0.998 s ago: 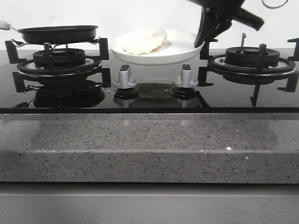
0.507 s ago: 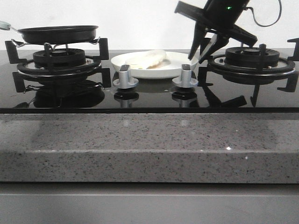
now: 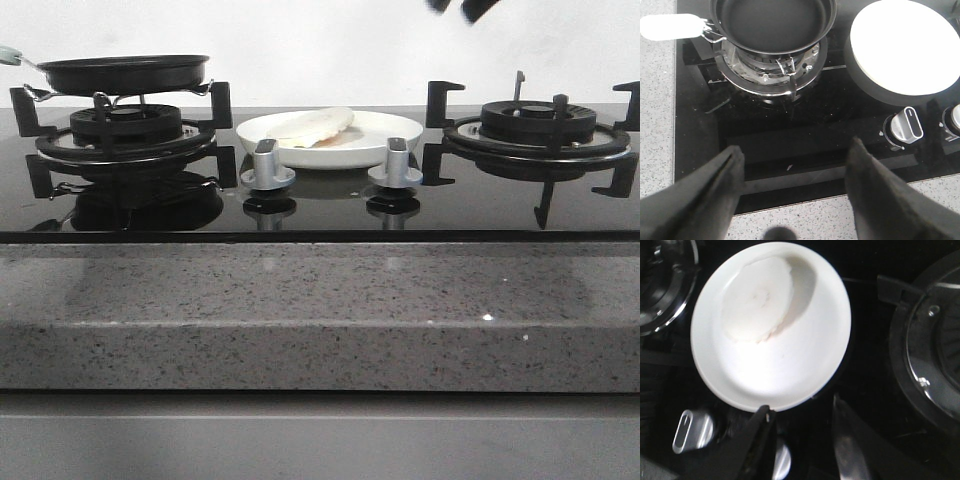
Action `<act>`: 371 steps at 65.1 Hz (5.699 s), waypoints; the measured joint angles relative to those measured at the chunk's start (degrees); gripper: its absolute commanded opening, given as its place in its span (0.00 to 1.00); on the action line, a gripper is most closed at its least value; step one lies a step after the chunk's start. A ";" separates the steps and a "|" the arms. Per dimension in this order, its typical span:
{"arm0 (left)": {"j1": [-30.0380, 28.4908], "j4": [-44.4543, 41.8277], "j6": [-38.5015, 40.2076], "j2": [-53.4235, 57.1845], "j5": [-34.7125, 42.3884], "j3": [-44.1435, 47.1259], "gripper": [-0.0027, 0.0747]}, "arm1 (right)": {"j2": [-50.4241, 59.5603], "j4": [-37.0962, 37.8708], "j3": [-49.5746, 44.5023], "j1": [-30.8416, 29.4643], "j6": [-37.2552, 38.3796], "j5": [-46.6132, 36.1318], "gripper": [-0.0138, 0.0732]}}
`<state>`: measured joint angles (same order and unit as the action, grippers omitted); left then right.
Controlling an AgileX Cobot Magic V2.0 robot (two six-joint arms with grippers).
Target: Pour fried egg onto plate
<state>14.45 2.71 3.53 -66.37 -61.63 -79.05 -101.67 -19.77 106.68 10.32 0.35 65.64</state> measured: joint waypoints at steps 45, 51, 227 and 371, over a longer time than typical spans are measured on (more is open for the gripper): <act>0.00 0.00 0.00 0.00 0.00 0.00 0.59 | 52.35 8.84 -48.62 0.00 -5.71 -7.14 0.51; 0.00 0.00 0.00 0.00 0.00 0.00 0.59 | 57.61 8.84 -53.13 0.00 -5.83 -6.75 0.51; -11.29 -3.16 0.00 35.66 38.76 46.25 0.01 | 77.08 8.97 -63.41 0.00 -5.83 -3.14 0.08; -14.65 -2.16 0.00 66.68 61.93 79.40 0.01 | 97.71 11.53 -99.45 -9.82 -7.74 -47.78 0.08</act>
<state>-0.20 0.56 3.53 0.31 0.30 0.34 -3.96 -8.24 7.23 0.50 -7.39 17.86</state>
